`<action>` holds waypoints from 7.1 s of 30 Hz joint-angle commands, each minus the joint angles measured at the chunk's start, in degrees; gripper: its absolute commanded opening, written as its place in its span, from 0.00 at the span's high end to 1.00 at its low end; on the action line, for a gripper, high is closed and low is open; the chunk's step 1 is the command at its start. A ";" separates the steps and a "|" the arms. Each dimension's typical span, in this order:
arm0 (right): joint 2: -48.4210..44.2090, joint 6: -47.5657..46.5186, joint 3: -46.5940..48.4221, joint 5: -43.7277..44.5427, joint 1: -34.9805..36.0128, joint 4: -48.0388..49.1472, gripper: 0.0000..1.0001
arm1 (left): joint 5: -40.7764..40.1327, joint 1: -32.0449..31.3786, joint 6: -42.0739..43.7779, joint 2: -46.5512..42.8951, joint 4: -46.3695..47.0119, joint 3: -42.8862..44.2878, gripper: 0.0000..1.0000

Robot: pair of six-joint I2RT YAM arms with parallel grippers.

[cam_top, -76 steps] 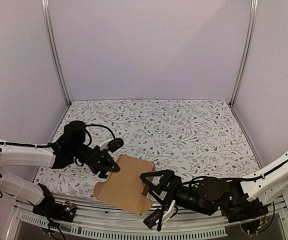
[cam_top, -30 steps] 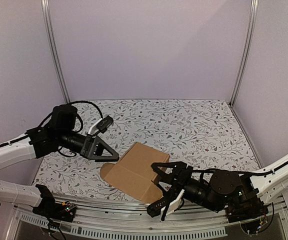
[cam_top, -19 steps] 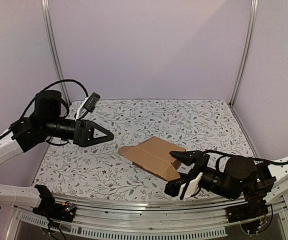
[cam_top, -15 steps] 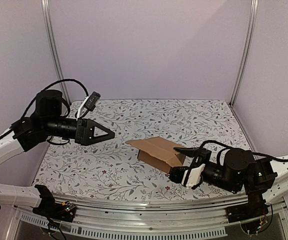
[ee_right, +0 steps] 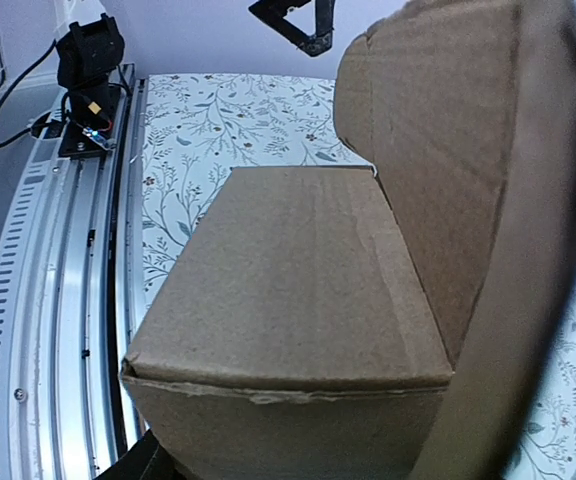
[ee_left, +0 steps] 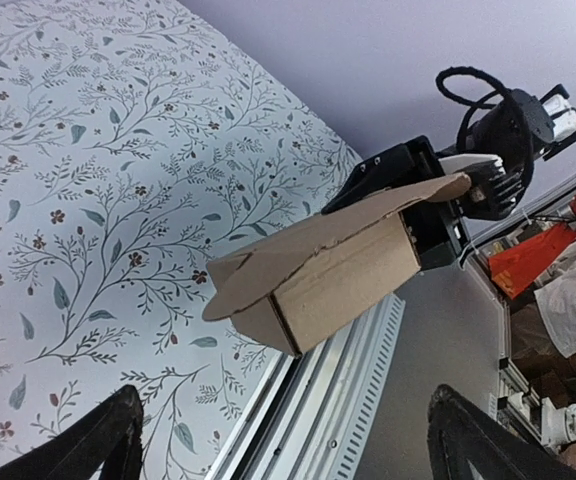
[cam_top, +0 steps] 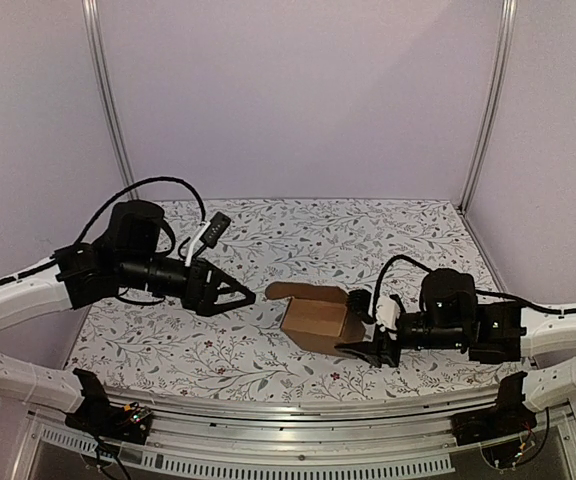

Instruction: Fold the paper box

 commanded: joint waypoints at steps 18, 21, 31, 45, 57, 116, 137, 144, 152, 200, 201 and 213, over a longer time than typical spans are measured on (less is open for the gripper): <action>15.25 7.67 -0.92 -20.46 -5.53 12.20 0.57 | -23.49 -10.58 10.77 14.58 -5.43 4.38 0.44; 15.98 7.59 -0.92 -19.85 -5.46 12.77 0.57 | -24.21 -10.68 11.05 14.62 -5.90 4.55 0.52; 18.06 7.00 -0.40 -18.65 -5.49 13.62 0.60 | -25.31 -11.16 11.62 15.61 -8.82 6.08 0.77; 18.25 7.21 -1.71 -13.82 -5.48 17.98 0.65 | -24.01 -11.86 8.85 19.00 -11.42 9.63 1.00; 25.10 6.39 -5.33 -3.34 -3.44 34.57 0.64 | -22.72 -11.86 0.14 22.94 -7.36 11.72 1.00; 7.60 17.84 -10.40 7.68 -1.26 17.27 0.01 | -43.06 -21.17 -10.50 33.22 -6.93 14.19 1.00; -2.17 27.84 3.97 15.60 -0.51 -22.44 0.34 | -52.42 -25.04 -20.11 36.47 -10.69 19.84 1.00; 2.83 24.91 6.39 18.26 0.42 -18.85 0.42 | -53.01 -25.51 -20.44 36.62 -11.49 20.50 1.00; 8.76 22.85 8.30 18.53 1.02 -15.69 0.55 | -53.61 -25.62 -20.51 36.72 -12.44 20.77 1.00; 13.30 24.15 8.94 23.16 4.10 -14.93 1.00 | -56.18 -26.06 -17.57 36.79 -12.22 20.68 0.73; 13.23 24.19 8.81 23.18 4.06 -14.87 1.00 | -56.18 -26.06 -17.56 36.81 -12.26 20.68 0.75; 12.82 26.47 9.47 22.46 4.12 -14.87 1.00 | -56.51 -26.06 -17.10 38.32 -12.57 21.03 1.00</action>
